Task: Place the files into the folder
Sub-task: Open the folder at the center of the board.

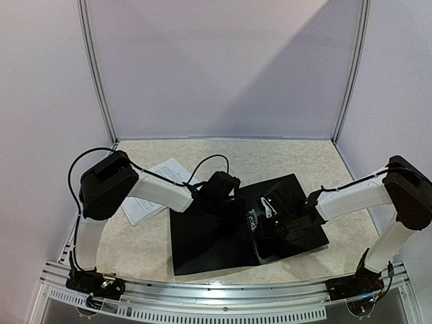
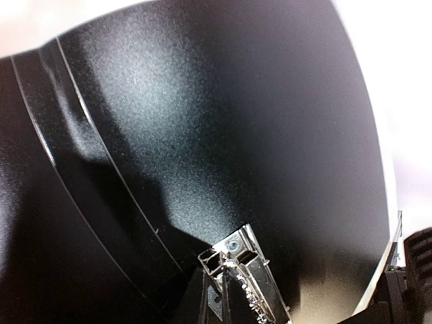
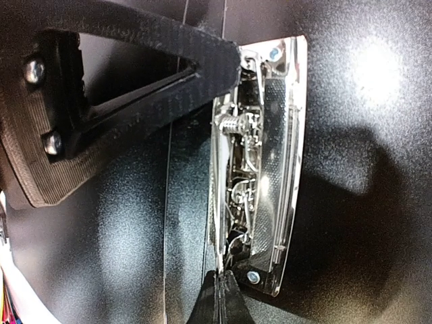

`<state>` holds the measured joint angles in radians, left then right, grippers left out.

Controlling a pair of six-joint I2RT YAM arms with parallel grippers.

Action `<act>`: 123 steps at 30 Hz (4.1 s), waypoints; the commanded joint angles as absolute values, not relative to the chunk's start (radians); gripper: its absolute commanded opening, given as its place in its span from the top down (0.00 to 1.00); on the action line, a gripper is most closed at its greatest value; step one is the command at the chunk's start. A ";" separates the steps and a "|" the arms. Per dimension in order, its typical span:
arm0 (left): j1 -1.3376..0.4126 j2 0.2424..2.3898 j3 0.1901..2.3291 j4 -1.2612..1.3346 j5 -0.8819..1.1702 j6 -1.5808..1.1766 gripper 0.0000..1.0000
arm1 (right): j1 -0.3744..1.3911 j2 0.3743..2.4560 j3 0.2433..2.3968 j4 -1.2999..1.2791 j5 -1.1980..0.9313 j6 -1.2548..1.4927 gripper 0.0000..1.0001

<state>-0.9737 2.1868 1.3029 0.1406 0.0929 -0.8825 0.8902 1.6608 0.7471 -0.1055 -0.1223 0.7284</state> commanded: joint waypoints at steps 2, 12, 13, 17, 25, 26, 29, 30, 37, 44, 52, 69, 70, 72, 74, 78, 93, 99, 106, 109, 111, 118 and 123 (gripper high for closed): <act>-0.962 2.256 1.264 -0.038 0.055 -0.814 1.00 | 0.871 1.739 0.677 -0.238 0.050 0.764 1.00; -0.962 2.242 1.254 -0.031 0.058 -0.802 1.00 | 0.871 1.610 0.772 -0.233 -0.047 0.770 1.00; -0.962 2.241 1.253 -0.033 0.056 -0.800 1.00 | 0.871 1.596 0.793 -0.245 -0.038 0.769 1.00; -0.962 2.237 1.250 -0.030 0.057 -0.799 1.00 | 0.867 1.574 0.856 -0.274 -0.031 0.749 1.00; -0.960 2.173 1.246 0.032 0.094 -0.780 0.91 | 0.856 1.562 0.833 -0.102 -0.163 0.763 0.87; -0.959 2.155 1.252 0.035 0.104 -0.775 0.88 | 0.856 1.551 0.833 -0.083 -0.173 0.765 0.79; -0.959 2.085 1.293 0.020 0.143 -0.740 0.78 | 0.853 1.494 0.840 -0.073 -0.176 0.758 0.65; -0.960 2.056 1.315 -0.016 0.112 -0.725 0.72 | 0.848 1.476 0.841 -0.079 -0.180 0.754 0.63; -0.960 1.930 1.395 -0.169 -0.025 -0.541 0.62 | 0.800 1.290 0.828 -0.259 -0.040 0.656 0.52; -0.998 1.821 1.220 -0.076 0.033 -0.271 0.57 | 0.755 1.175 0.757 -0.379 0.173 0.540 0.43; -1.112 1.890 1.262 -0.221 0.003 -0.054 0.55 | 0.688 1.122 0.658 -0.408 0.218 0.524 0.33; -1.099 2.056 1.423 -0.300 -0.090 -0.042 0.60 | 0.649 1.175 0.425 -0.231 0.098 0.553 0.36; -1.092 2.060 1.424 -0.283 -0.071 -0.053 0.60 | 0.649 1.178 0.415 -0.224 0.092 0.557 0.36; -1.082 2.073 1.437 -0.270 -0.063 -0.071 0.61 | 0.650 1.187 0.399 -0.214 0.078 0.559 0.37; -1.070 2.082 1.448 -0.260 -0.058 -0.085 0.62 | 0.649 1.193 0.382 -0.204 0.063 0.562 0.38; -1.050 2.103 1.481 -0.262 -0.059 -0.080 0.63 | 0.649 1.198 0.349 -0.188 0.038 0.574 0.39; -0.940 2.239 1.644 -0.317 -0.066 -0.091 0.63 | 0.651 1.143 0.163 -0.110 -0.129 0.706 0.45; -0.917 2.272 1.647 -0.283 -0.037 -0.113 0.64 | 0.652 1.079 0.127 -0.141 -0.128 0.729 0.46; -0.916 2.255 1.660 -0.268 -0.032 -0.123 0.63 | 0.652 1.038 0.165 -0.191 -0.106 0.719 0.46; -0.910 2.207 1.671 -0.294 -0.078 -0.121 0.62 | 0.652 1.036 0.190 -0.211 -0.101 0.712 0.46; -0.893 2.172 1.681 -0.330 -0.134 -0.132 0.59 | 0.651 1.028 0.214 -0.229 -0.095 0.705 0.45; -0.710 2.046 1.678 -0.487 -0.120 -0.206 0.37 | 0.651 0.992 0.289 -0.236 -0.081 0.658 0.44; -0.516 2.000 1.675 -0.600 -0.009 -0.254 0.36 | 0.651 0.969 0.338 -0.221 -0.071 0.623 0.42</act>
